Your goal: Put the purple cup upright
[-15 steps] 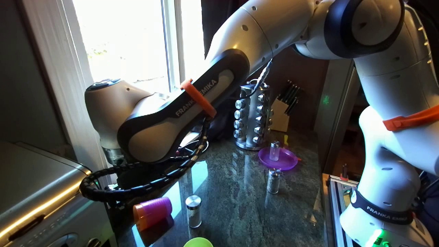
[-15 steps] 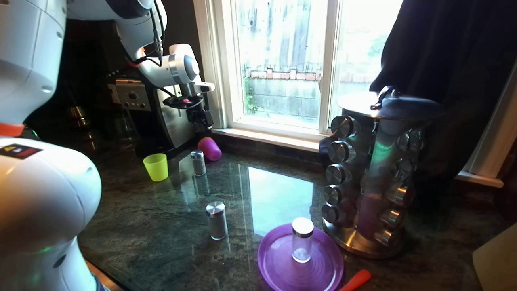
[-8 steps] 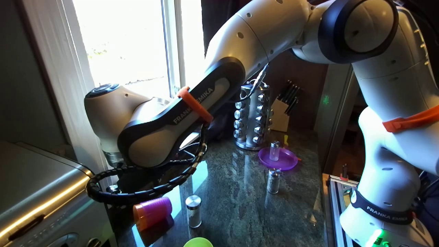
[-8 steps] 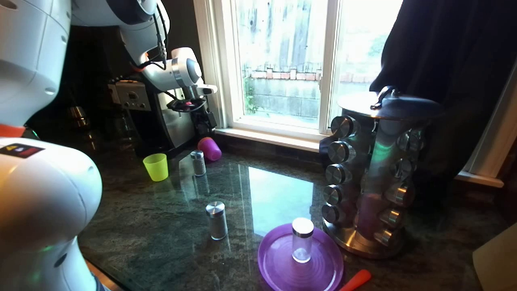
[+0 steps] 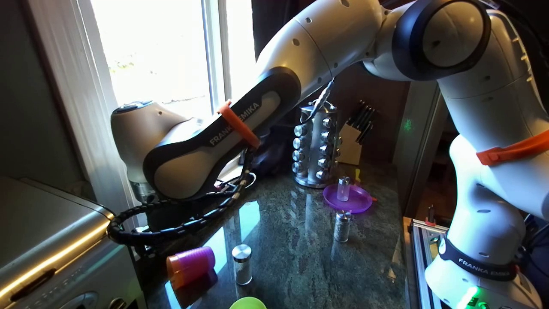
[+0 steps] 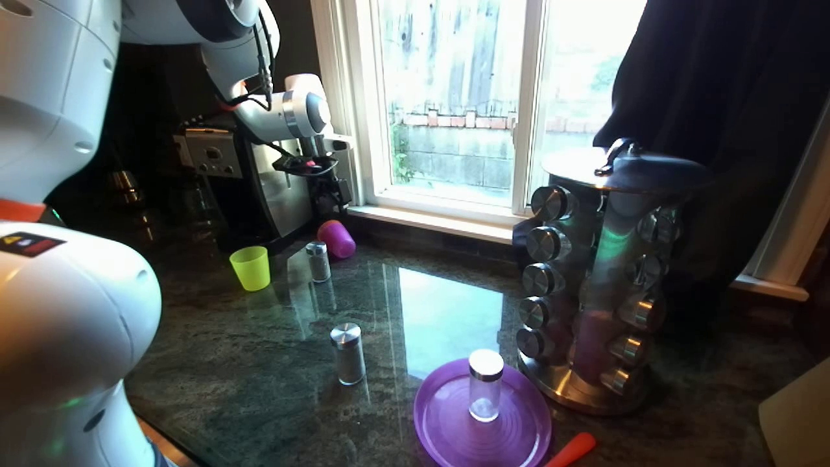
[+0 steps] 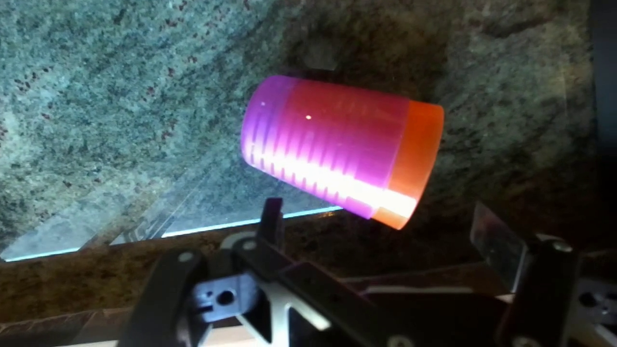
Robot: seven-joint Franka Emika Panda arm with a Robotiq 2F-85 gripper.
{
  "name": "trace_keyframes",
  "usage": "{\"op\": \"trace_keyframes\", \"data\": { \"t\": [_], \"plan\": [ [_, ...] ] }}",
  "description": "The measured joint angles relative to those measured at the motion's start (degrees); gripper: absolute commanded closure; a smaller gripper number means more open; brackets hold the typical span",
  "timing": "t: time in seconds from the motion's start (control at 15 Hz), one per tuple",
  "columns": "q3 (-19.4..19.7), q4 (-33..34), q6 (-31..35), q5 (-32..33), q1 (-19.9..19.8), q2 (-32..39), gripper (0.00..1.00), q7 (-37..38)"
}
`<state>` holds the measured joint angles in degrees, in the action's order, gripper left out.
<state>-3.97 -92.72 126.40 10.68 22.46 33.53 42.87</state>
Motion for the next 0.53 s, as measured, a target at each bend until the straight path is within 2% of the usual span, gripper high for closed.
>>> {"op": "trace_keyframes", "data": {
  "t": [0.47, 0.53],
  "plan": [
    [0.0, 0.0, 0.0, -0.6, -0.1, 1.3, 0.0, -2.6],
    [0.0, 0.0, 0.0, -0.6, -0.1, 1.5, 0.06, -2.6]
  ]
}}
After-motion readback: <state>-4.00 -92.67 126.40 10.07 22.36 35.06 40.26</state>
